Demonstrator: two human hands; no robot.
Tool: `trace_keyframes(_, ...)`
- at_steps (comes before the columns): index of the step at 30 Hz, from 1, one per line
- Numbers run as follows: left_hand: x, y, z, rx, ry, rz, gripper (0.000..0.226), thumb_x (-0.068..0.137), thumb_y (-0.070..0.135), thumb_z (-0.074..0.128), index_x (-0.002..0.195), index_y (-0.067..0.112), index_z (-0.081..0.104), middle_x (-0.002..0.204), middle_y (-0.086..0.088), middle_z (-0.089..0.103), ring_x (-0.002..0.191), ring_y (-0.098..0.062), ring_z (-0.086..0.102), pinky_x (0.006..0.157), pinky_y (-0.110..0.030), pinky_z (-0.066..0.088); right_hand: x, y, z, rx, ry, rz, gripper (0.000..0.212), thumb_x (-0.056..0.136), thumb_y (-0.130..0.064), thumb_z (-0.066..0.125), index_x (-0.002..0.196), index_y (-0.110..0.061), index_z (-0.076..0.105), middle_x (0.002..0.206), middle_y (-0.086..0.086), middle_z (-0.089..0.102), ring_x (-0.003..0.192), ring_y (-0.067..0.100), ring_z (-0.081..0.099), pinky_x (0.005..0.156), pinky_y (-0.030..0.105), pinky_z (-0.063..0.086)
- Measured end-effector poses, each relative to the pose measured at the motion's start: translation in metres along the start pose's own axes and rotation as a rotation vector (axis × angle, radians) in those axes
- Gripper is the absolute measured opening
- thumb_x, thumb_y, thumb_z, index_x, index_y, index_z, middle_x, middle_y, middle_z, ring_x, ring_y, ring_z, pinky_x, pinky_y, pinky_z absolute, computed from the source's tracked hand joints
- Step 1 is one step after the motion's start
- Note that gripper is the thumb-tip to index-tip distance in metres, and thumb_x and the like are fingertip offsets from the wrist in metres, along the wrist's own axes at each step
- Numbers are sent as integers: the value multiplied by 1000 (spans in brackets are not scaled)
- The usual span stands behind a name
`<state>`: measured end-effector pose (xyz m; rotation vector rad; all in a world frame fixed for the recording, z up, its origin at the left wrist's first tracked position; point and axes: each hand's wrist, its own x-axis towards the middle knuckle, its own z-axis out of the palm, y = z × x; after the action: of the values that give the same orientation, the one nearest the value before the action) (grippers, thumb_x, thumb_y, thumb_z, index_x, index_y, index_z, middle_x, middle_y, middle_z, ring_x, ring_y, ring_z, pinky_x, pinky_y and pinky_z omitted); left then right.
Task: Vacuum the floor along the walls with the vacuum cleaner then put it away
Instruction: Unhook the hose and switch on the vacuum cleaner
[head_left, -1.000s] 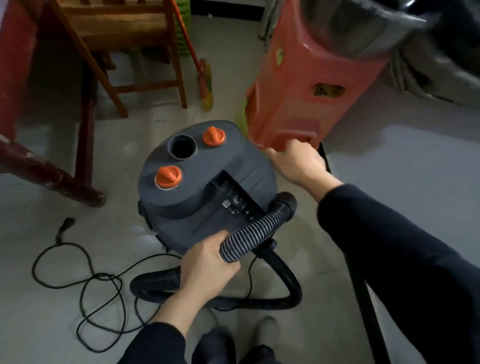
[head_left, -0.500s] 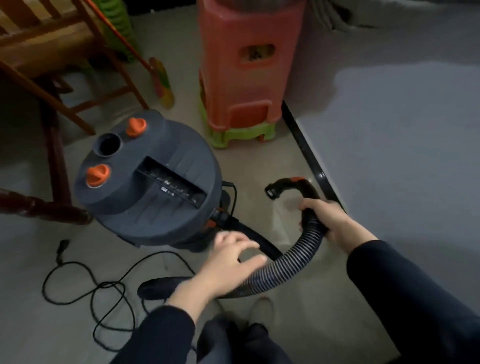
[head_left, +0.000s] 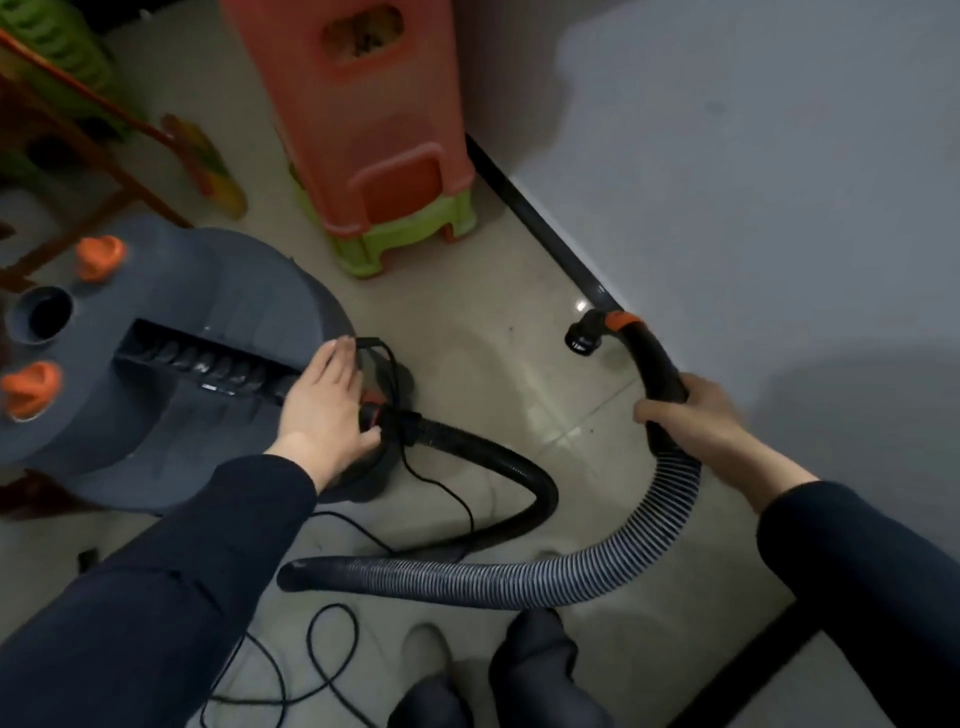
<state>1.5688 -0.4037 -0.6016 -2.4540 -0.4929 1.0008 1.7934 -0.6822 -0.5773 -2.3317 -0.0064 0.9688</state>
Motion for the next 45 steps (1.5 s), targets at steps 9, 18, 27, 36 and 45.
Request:
trace_keyframes(9,-29,-30,42,329,-77,29,81,99,60,17,153,0,11,160,-24,5,150,-35,-1,118,-47,-11,-42,11,38,105,-20,14,32,71,-20,76,97,-17,58,84,12,67,70,27,67,49,27,49)
trace_keyframes(18,-28,-96,106,399,-120,92,60,105,40,23,156,22,-1,160,-24,-3,149,-37,-4,117,-49,-13,-45,3,91,88,-61,38,28,71,-19,75,91,-18,56,84,13,66,70,28,67,51,31,53)
trace_keyframes(27,-36,-102,138,74,34,133,54,103,19,29,155,12,13,161,-19,9,150,-33,7,119,-46,-8,-43,-20,116,146,-42,52,37,72,-16,75,103,-5,59,82,16,67,65,27,66,45,27,48)
trace_keyframes(36,-128,74,145,-1058,-410,357,53,79,36,68,128,30,50,127,-2,56,119,-24,51,97,-29,42,-55,-19,81,100,-36,60,42,69,-17,78,105,-4,60,84,19,68,67,31,66,54,33,53)
trace_keyframes(45,-125,232,9,-1498,-394,366,36,79,35,66,113,28,57,108,-2,69,100,-23,63,83,-31,52,-31,-48,-43,-54,179,-267,29,62,-16,77,89,-16,67,64,5,64,52,19,60,56,32,52)
